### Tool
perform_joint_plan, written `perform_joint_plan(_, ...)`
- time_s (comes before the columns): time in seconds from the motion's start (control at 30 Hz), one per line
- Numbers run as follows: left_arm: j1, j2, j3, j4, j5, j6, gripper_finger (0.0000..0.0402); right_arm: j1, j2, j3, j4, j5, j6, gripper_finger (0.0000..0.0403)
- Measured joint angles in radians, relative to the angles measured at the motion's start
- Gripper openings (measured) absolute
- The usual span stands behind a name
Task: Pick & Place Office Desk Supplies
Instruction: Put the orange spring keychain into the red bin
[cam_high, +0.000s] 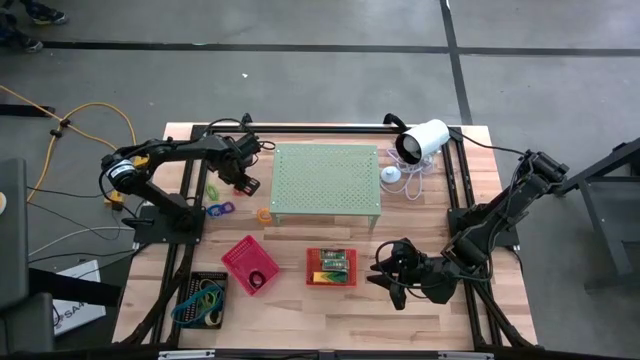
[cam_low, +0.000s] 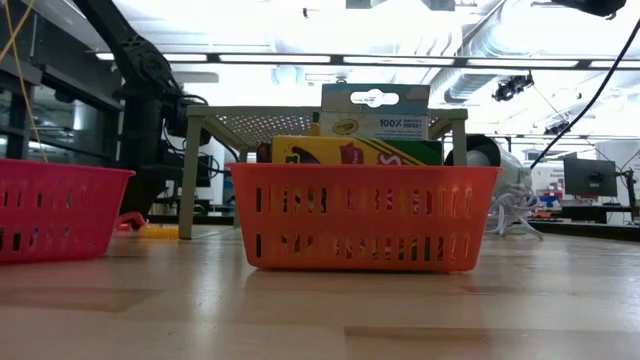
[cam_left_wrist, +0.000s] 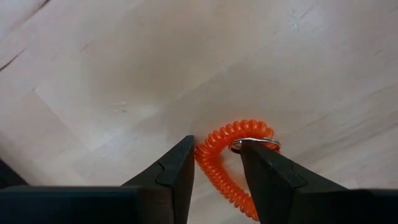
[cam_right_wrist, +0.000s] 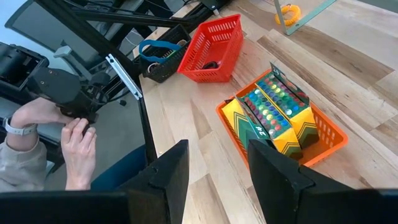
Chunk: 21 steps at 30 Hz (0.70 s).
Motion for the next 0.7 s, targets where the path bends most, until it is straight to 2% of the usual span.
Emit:
perform_joint_plan(0.43,0.000,0.001,-0.001,0.002,0.006,-0.025,0.0043,0.000,0.000,0.000,0.000,0.000,0.000,0.0150)
perform_joint_plan(0.7,0.000,-0.014,-0.005,0.002,0.011,-0.035,0.0026,0.000,0.000,0.000,0.000,0.000,0.000,0.0150)
